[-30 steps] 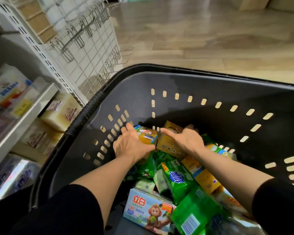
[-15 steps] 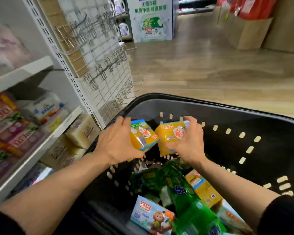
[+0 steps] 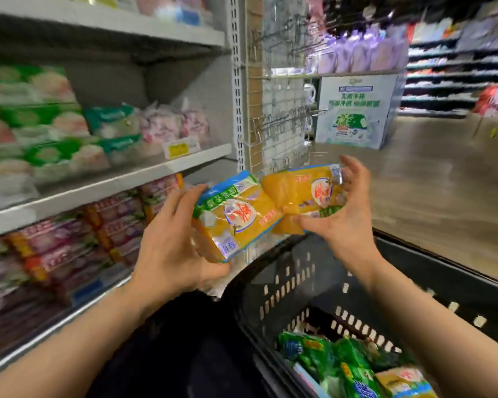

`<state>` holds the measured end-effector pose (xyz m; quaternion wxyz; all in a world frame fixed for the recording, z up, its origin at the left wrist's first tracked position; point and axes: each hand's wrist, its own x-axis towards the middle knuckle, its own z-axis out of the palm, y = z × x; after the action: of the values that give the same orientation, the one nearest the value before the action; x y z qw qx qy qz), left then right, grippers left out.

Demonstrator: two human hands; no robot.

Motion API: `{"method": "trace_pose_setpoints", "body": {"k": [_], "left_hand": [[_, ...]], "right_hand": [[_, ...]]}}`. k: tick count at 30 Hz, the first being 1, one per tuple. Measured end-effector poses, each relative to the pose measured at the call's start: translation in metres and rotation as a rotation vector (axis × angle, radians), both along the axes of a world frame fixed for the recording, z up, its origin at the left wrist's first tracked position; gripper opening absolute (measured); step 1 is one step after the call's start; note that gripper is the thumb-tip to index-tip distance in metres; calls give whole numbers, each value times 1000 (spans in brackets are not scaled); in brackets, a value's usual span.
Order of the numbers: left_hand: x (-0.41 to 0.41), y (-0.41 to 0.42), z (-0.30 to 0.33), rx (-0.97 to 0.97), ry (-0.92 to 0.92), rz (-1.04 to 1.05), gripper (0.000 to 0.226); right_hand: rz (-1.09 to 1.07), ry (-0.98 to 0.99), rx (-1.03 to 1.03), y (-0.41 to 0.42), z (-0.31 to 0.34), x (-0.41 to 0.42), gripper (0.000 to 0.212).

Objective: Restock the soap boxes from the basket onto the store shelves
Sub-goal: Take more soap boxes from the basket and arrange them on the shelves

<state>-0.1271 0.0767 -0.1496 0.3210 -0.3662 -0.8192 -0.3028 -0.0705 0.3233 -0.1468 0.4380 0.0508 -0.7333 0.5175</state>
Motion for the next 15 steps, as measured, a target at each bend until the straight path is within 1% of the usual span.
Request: {"method": "trace_pose_setpoints", "body": {"k": [3, 6, 8, 11, 13, 15], "left_hand": [[10, -64, 2, -69, 36, 108, 111], [31, -130, -2, -92, 41, 256, 108], [53, -175, -6, -111, 50, 361, 108], [91, -241, -17, -148, 72, 517, 115], [119, -277, -27, -146, 79, 621, 111], [148, -309, -37, -115, 66, 707, 103]], "right_hand": [[132, 15, 28, -52, 3, -23, 111], [291, 11, 18, -117, -3, -44, 109], [369, -14, 35, -166, -10, -54, 108], [473, -40, 82, -241, -24, -56, 107], [566, -48, 99, -289, -31, -51, 105], [679, -48, 102, -334, -38, -40, 105]]}}
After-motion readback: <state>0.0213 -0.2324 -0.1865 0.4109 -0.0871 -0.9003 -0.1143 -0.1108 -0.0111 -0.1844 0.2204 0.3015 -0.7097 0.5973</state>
